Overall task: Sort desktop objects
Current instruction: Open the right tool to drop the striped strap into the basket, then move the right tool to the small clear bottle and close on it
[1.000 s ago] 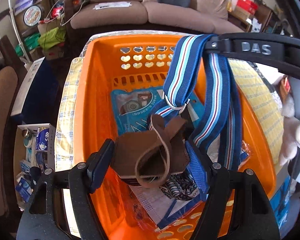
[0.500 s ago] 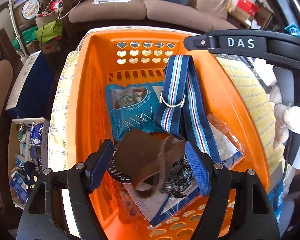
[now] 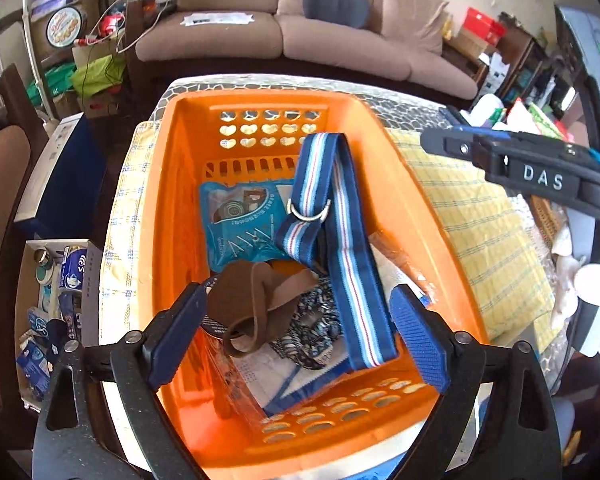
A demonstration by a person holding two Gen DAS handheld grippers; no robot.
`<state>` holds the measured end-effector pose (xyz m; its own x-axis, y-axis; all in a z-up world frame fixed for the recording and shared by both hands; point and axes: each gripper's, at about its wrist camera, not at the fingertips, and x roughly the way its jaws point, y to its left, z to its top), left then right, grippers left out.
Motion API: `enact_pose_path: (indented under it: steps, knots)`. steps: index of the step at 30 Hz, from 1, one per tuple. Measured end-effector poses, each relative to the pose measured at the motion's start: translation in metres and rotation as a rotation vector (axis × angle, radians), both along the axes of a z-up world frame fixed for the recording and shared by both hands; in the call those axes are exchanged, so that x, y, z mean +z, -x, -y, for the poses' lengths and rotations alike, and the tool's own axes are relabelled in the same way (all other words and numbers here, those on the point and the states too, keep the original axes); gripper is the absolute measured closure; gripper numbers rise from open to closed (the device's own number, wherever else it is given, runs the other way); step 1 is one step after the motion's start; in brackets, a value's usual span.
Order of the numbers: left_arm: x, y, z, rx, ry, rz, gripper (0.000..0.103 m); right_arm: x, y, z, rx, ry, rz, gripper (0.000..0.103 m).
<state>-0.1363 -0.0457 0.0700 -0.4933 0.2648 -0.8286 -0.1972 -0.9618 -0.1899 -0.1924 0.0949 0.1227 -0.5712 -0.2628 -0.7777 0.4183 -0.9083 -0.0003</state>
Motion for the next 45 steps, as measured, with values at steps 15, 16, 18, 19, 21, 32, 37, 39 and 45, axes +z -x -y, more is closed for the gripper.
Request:
enact_pose_path:
  steps: [15,16,18,19,21,32,37,39,45]
  knots:
    - [0.024,-0.024,-0.062,-0.080,-0.026,-0.022,0.009,-0.058,-0.035,-0.099,-0.131,0.042,0.239,0.045]
    - [0.024,-0.024,-0.065,-0.081,-0.025,-0.023,0.009,-0.067,-0.036,-0.103,-0.138,0.049,0.267,0.045]
    - [0.023,-0.024,-0.068,-0.077,-0.023,-0.020,0.009,-0.082,-0.039,-0.109,-0.147,0.061,0.304,0.045]
    - [0.022,-0.023,-0.069,-0.077,-0.024,-0.017,0.009,-0.089,-0.041,-0.110,-0.149,0.064,0.320,0.045]
    - [0.021,-0.023,-0.070,-0.077,-0.023,-0.013,0.009,-0.100,-0.043,-0.110,-0.150,0.062,0.338,0.045]
    - [0.019,-0.024,-0.075,-0.078,-0.020,-0.006,0.009,-0.140,-0.053,-0.104,-0.166,0.097,0.437,0.046]
    - [0.015,-0.024,-0.079,-0.083,-0.019,0.003,0.009,-0.145,-0.059,-0.099,-0.167,0.062,0.437,0.059]
    - [0.015,-0.024,-0.082,-0.089,-0.017,0.006,0.009,-0.144,-0.060,-0.100,-0.163,0.050,0.435,0.067]
    - [0.013,-0.022,-0.099,-0.108,-0.076,0.044,0.009,-0.136,-0.064,-0.123,-0.171,0.101,0.435,0.068]
